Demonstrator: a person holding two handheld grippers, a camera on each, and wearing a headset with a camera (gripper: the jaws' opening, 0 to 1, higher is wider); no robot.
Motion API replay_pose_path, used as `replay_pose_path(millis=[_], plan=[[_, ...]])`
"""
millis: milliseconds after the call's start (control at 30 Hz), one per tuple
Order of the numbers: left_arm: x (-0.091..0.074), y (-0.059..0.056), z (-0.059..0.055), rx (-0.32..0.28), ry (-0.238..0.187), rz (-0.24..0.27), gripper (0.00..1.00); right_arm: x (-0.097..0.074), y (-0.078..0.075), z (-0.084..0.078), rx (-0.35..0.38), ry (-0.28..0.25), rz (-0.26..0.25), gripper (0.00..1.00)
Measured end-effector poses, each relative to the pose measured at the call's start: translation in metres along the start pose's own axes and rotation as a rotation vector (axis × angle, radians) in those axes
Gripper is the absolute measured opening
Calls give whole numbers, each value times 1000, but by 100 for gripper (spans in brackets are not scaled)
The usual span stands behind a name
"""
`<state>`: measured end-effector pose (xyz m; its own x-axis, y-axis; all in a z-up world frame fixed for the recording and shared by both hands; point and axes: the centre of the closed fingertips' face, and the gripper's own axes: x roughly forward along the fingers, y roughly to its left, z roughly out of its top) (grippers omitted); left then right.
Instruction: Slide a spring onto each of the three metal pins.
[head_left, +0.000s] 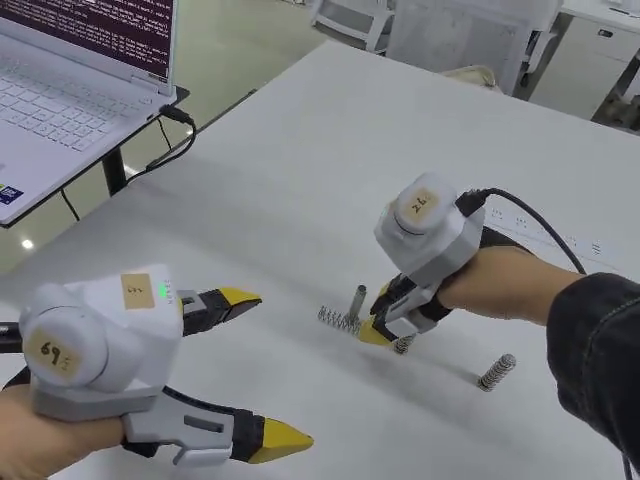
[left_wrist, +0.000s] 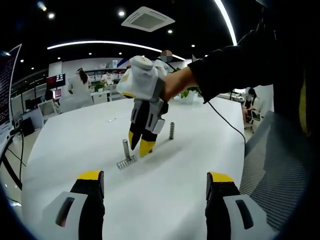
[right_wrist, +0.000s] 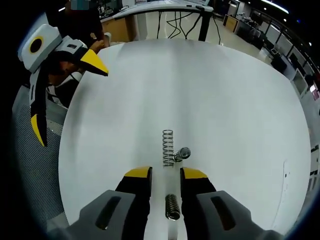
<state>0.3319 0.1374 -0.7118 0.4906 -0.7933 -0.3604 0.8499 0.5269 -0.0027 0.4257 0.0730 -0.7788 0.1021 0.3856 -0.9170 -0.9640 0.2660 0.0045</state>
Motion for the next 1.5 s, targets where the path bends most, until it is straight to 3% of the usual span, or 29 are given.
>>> replay_pose_path(millis=[1000,1500], plan=[[-5,3,-6,-26,4,9,78,19,1,-1,25,13,-5,13],[-6,4,-7,-31,4,14,76,19,3,-3,-21,29,-18,8]])
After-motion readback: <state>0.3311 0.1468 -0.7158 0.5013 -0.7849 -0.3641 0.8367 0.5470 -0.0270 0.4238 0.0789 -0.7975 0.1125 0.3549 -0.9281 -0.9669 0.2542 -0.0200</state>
